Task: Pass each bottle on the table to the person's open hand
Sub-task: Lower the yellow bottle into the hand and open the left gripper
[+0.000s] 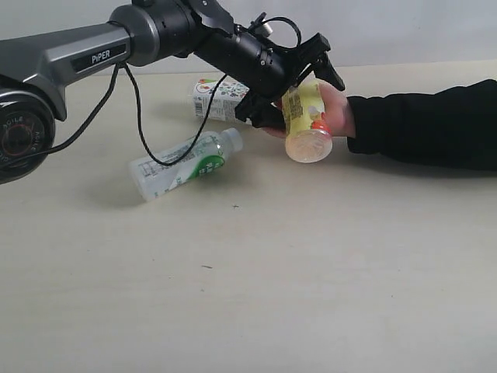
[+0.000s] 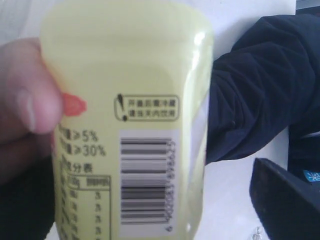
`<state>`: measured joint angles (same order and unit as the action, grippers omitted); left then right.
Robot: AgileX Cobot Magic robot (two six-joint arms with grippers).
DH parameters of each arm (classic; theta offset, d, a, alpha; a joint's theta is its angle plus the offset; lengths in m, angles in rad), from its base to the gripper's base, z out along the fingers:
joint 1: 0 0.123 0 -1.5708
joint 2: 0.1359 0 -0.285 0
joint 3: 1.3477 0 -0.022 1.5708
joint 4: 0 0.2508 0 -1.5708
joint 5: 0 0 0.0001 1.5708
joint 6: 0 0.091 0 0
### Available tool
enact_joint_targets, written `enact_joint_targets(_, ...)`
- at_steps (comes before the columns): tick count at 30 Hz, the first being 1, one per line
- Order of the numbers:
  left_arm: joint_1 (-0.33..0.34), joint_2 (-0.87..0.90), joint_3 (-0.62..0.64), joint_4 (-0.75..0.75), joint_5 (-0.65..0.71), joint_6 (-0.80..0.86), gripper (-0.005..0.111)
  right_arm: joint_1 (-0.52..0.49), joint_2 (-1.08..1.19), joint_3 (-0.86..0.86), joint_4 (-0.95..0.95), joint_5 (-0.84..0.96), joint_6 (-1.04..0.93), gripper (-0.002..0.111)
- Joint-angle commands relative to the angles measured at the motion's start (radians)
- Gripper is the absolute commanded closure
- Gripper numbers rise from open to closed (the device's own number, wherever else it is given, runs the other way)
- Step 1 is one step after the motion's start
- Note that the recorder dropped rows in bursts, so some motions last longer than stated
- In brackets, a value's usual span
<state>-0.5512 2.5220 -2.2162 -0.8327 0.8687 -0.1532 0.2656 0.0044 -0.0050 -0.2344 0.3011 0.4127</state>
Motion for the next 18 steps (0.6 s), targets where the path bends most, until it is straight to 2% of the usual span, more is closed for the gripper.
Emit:
enact_joint_targets(1, 0.011, -0.014, -0.006, 0.001, 0.039, 0.019, 0.012, -0.004, -0.004, 0.005, 0.000, -0.011, -0.001, 0.108)
enact_joint_targets(18, 0.032, -0.074, -0.006, 0.027, 0.201, 0.195, 0.013, -0.004, -0.004, 0.005, 0.000, -0.011, -0.001, 0.108)
